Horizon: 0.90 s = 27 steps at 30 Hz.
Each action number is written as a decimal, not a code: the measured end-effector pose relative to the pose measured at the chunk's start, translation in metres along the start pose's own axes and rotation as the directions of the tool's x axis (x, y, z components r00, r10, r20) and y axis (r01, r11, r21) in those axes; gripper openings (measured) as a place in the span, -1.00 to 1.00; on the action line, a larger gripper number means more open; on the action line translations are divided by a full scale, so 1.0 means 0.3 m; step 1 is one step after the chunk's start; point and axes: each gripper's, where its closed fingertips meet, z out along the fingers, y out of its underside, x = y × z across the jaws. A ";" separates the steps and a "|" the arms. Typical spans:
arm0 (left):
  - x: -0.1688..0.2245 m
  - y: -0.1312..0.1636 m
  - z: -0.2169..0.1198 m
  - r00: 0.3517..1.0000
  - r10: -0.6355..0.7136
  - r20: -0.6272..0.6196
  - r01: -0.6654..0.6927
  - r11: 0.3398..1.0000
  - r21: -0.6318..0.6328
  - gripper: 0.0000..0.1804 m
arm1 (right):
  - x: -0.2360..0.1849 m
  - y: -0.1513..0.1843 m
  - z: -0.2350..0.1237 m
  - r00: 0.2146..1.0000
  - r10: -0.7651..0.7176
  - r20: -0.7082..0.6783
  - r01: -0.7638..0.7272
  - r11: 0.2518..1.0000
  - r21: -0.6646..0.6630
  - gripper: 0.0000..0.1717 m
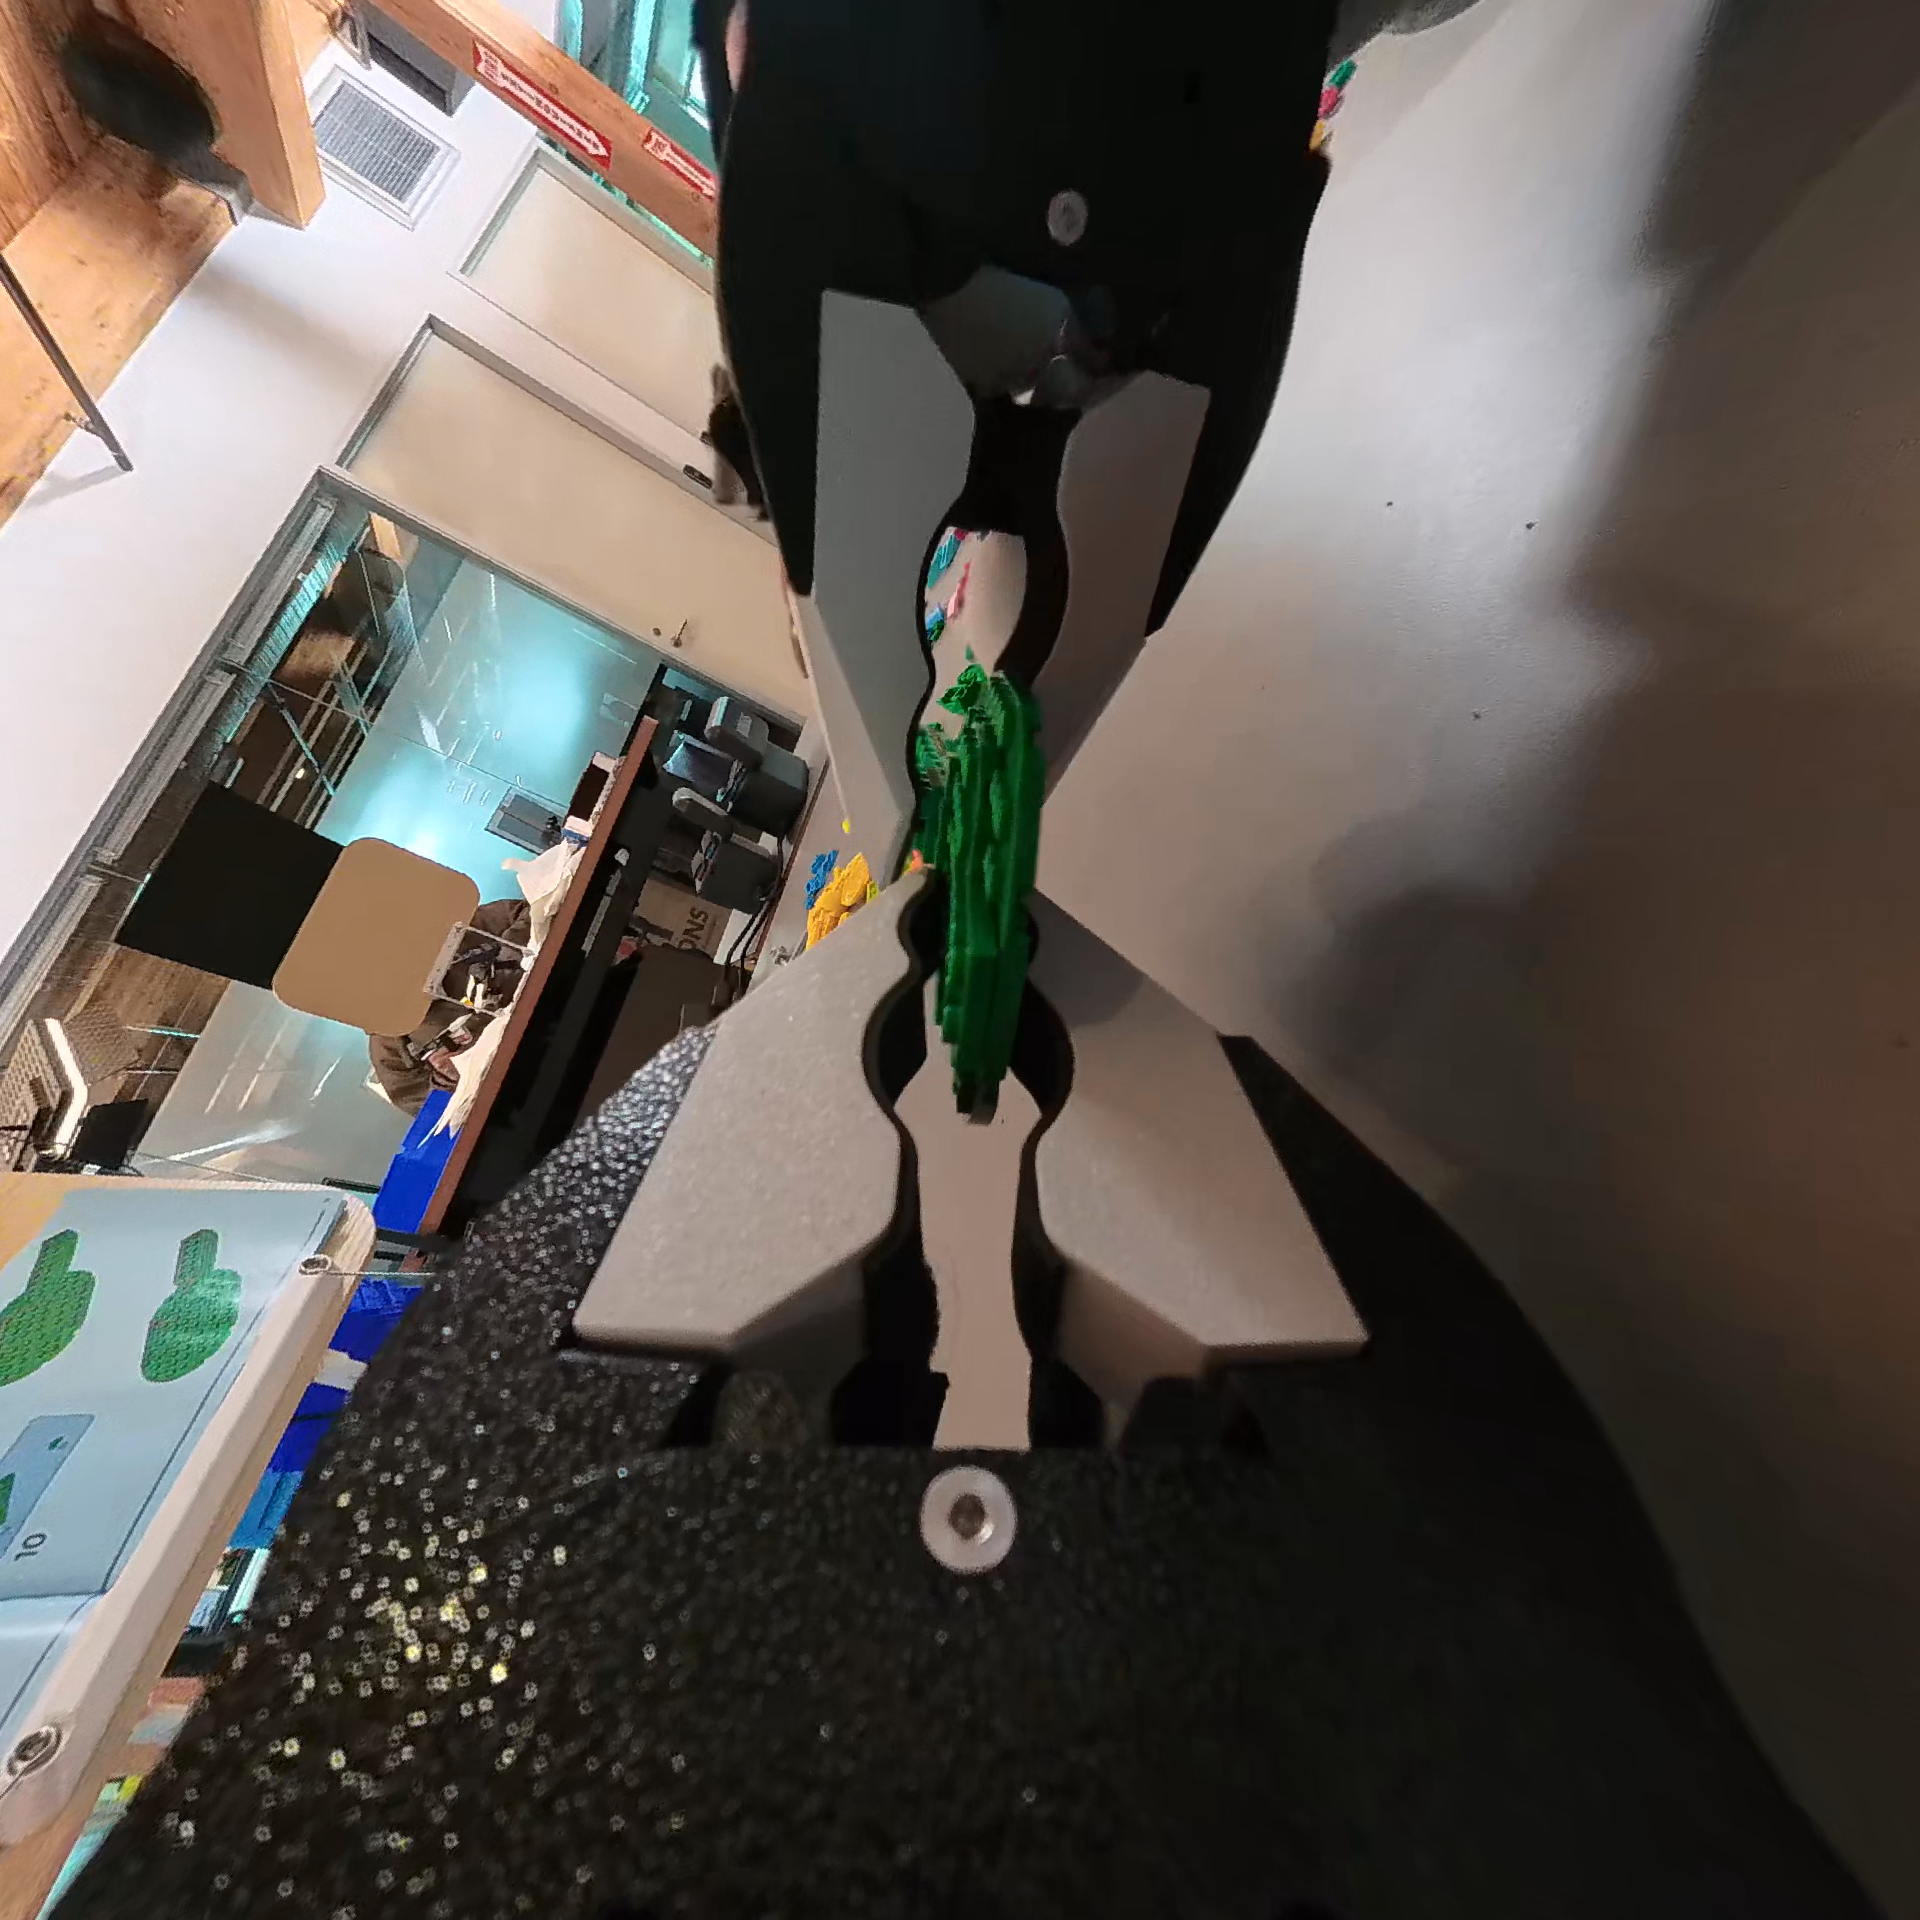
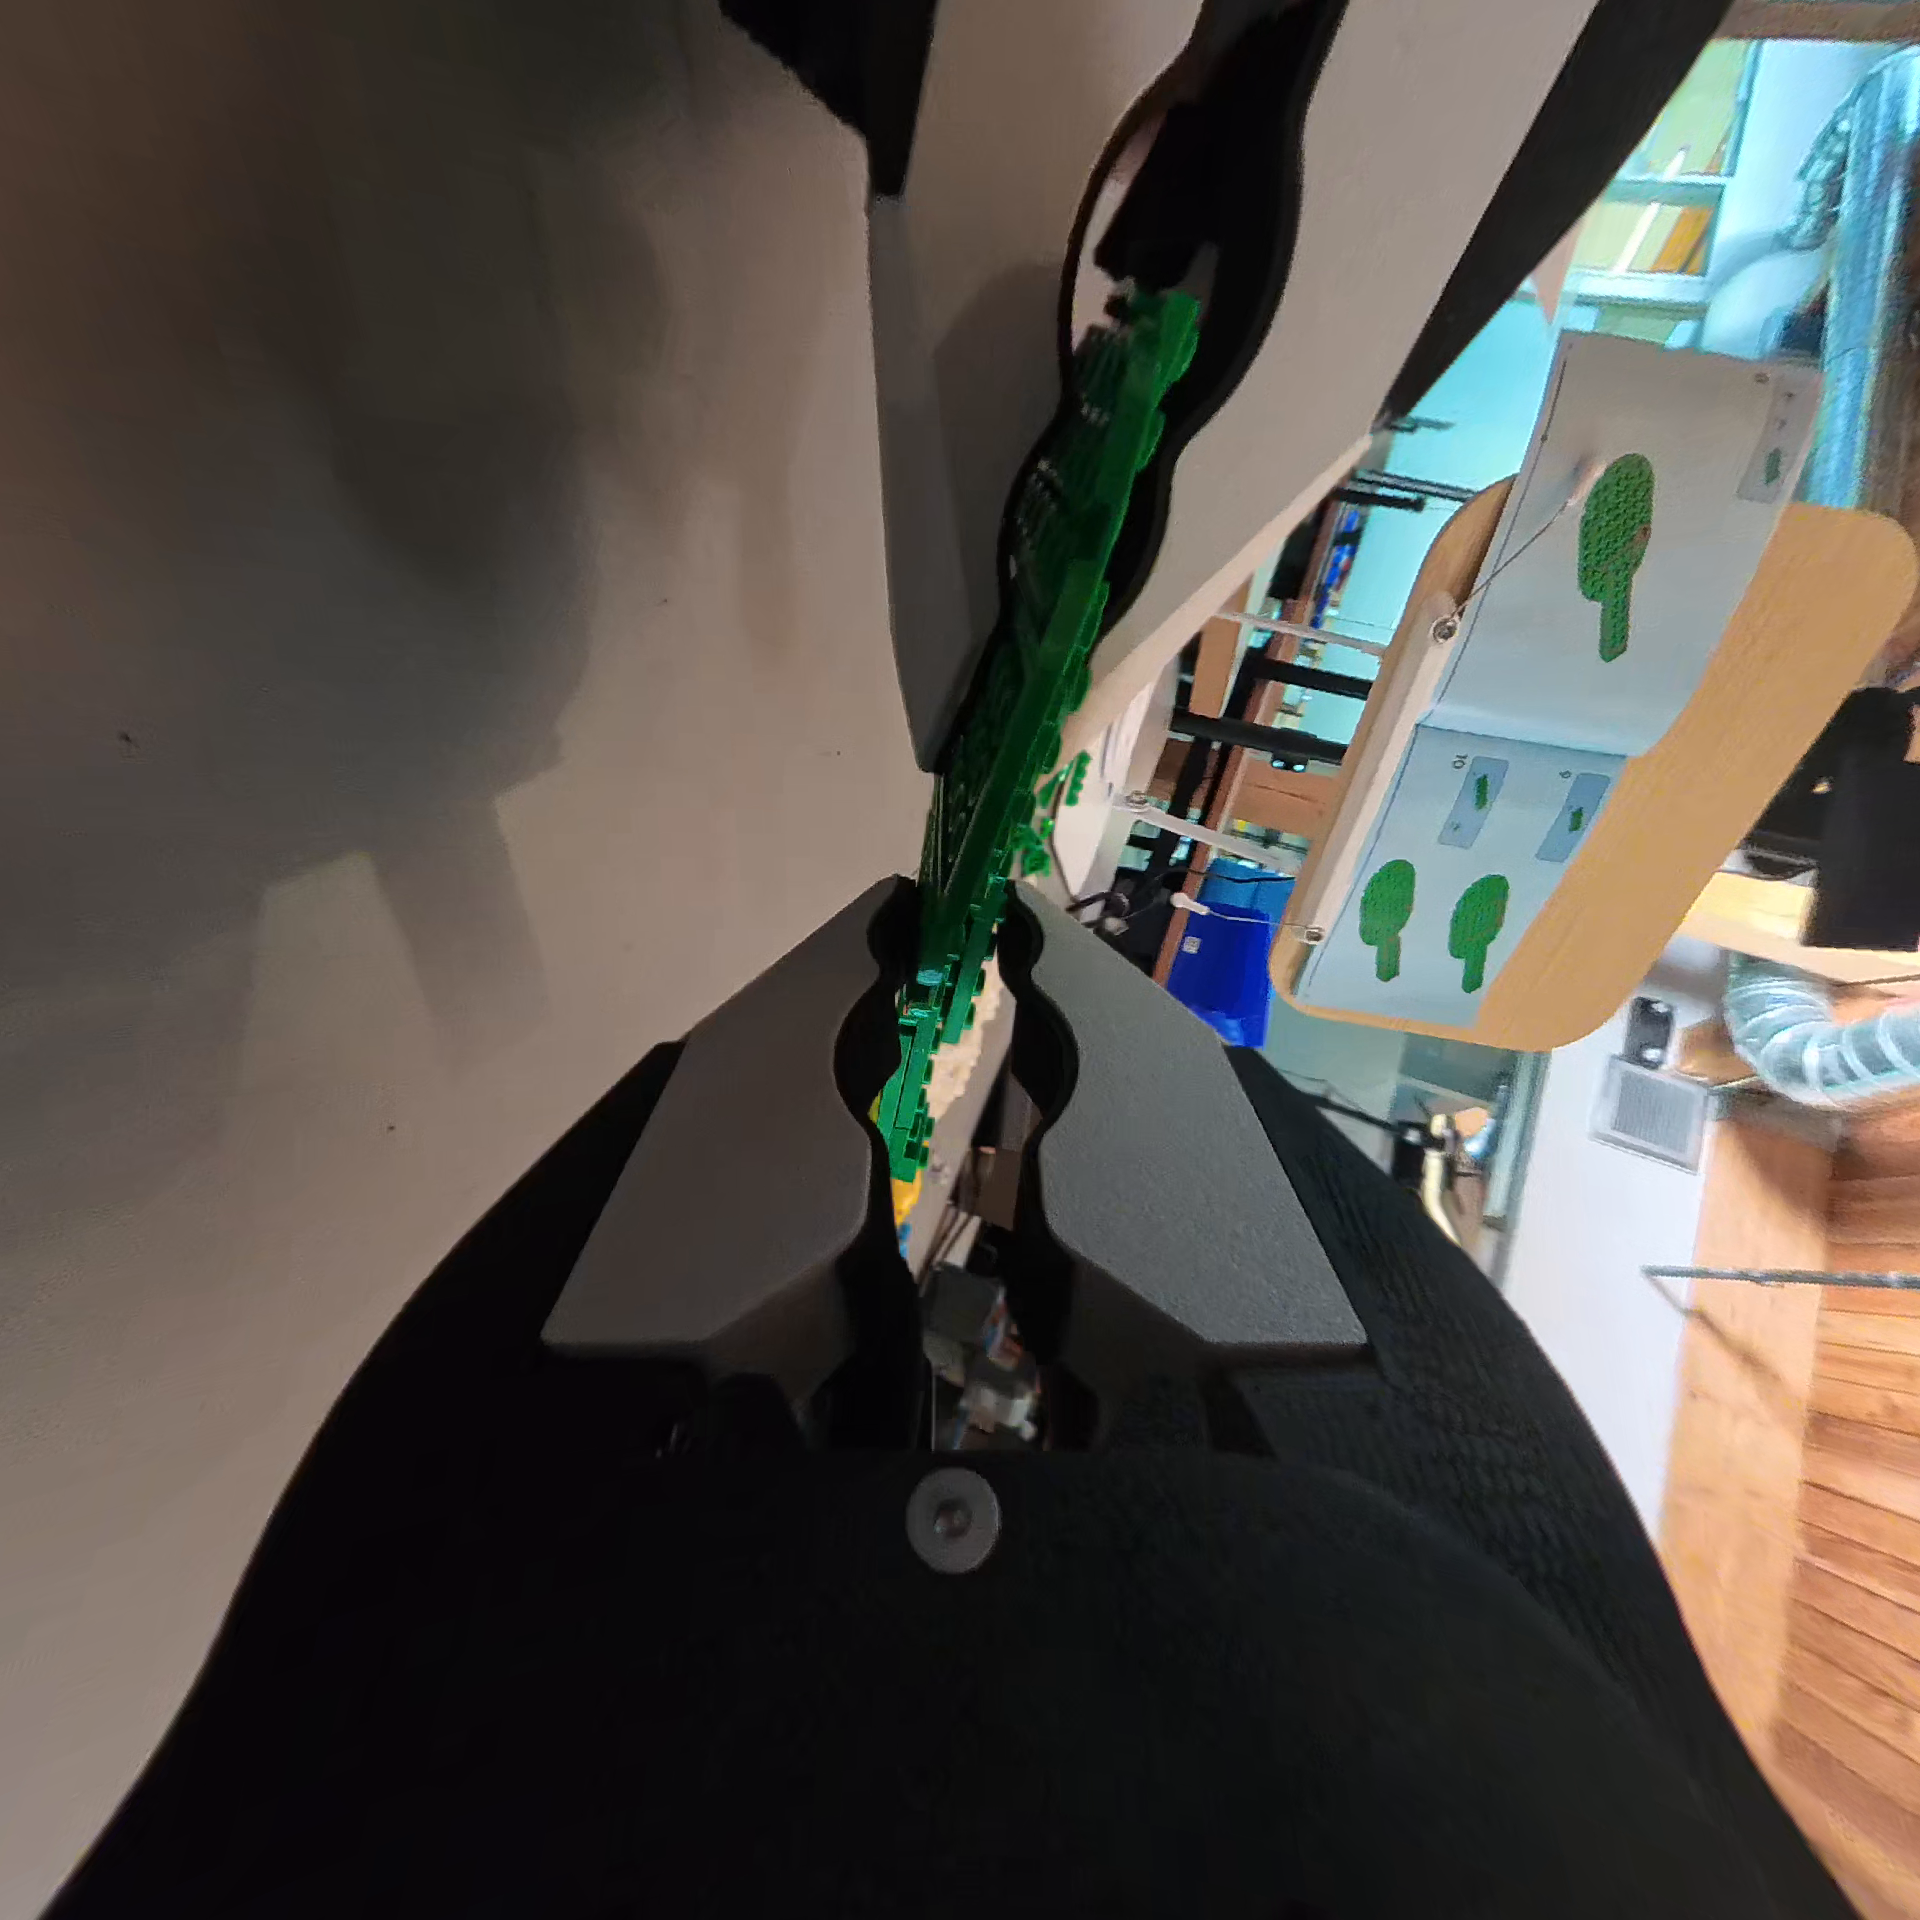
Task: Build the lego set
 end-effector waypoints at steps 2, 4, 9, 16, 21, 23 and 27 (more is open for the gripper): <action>0.007 0.001 0.002 1.000 0.004 -0.009 -0.004 1.000 -0.005 -0.93 | -0.014 -0.002 0.001 0.998 0.054 0.040 -0.054 0.999 -0.002 -0.83; 0.008 0.001 0.002 1.000 -0.008 -0.016 0.008 1.000 -0.002 -0.93 | -0.015 -0.003 0.001 0.992 0.110 0.059 -0.110 0.994 -0.003 -0.83; -0.013 -0.004 -0.008 0.995 -0.094 -0.015 0.095 0.995 0.034 -0.93 | 0.008 -0.009 0.001 0.982 0.186 0.036 -0.187 0.982 0.022 -0.79; -0.027 -0.030 -0.028 0.974 -0.218 -0.068 0.225 0.966 0.127 -0.94 | 0.021 -0.043 -0.032 0.937 0.326 0.123 -0.339 0.935 0.100 -0.85; -0.007 -0.025 -0.027 0.981 -0.172 -0.085 0.181 0.977 0.114 -0.94 | 0.009 -0.035 -0.049 0.938 0.309 0.158 -0.326 0.941 0.094 -0.79; 0.007 -0.023 -0.025 0.985 -0.144 -0.093 0.153 0.983 0.102 -0.94 | 0.003 -0.015 -0.067 0.924 0.329 0.194 -0.351 0.932 0.089 -0.73; 0.026 -0.011 -0.024 0.994 -0.064 -0.093 0.071 0.994 0.078 -0.93 | 0.038 0.029 -0.144 0.816 0.497 0.294 -0.553 0.820 0.148 -0.69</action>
